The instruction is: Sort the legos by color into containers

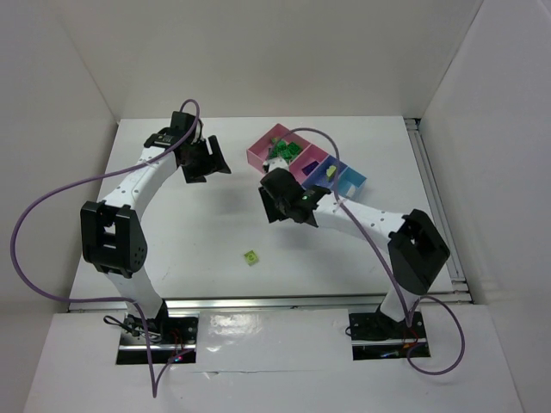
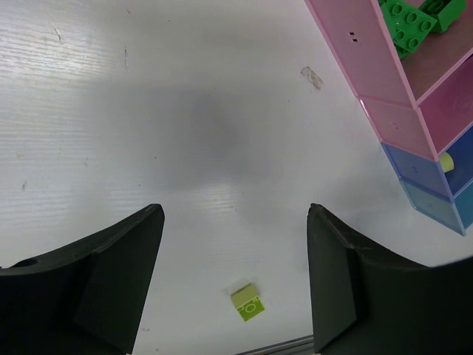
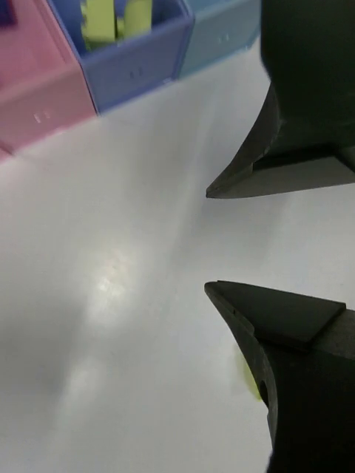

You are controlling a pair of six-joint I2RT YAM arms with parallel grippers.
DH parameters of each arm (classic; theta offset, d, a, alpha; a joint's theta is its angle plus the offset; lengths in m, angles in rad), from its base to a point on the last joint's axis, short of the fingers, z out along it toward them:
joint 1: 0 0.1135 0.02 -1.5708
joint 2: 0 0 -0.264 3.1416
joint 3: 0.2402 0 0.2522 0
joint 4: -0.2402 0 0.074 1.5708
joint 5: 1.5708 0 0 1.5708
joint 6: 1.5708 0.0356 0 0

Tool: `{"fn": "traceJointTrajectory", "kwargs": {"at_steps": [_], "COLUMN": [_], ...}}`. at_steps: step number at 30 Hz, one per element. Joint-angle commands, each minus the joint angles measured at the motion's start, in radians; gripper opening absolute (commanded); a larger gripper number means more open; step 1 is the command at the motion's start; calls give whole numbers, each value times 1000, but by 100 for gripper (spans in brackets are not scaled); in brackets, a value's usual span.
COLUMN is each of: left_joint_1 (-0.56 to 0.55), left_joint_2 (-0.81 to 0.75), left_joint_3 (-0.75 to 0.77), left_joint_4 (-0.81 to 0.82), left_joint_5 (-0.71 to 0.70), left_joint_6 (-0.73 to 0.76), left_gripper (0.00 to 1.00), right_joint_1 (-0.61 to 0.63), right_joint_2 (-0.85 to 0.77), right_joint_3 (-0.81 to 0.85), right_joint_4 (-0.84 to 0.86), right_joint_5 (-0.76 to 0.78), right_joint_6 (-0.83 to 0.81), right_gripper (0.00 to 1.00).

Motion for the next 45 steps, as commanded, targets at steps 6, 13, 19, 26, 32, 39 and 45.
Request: {"fn": "traceJointTrajectory", "kwargs": {"at_steps": [6,13,19,26,32,39,45], "left_joint_1": [7,16,16,16,16,16,16], "left_joint_2": [-42,-51,-51,-42,-42,-42,-42], "left_joint_3": [-4,-4,-4,-4,-4,-4,-4], "left_joint_4": [2,2,2,2,2,2,2], "left_joint_5": [-17,-26,-26,-17,-17,-17,-17], "left_joint_6": [12,12,12,12,22,22,22], "left_gripper": [82,82,82,82,82,82,82], "right_joint_1": [145,219,265,265,226,-41,-225], "right_joint_2": [70,184,239,282,197,-3,33], "right_joint_3": [5,50,70,106,107,31,111], "right_joint_4": [2,2,-9,-51,-85,-45,-113], "right_joint_5": [-255,-322,-278,-168,16,87,165], "right_joint_6": [-101,-101,-83,-61,-20,97,160], "right_gripper": [85,92,79,42,35,35,38]}}
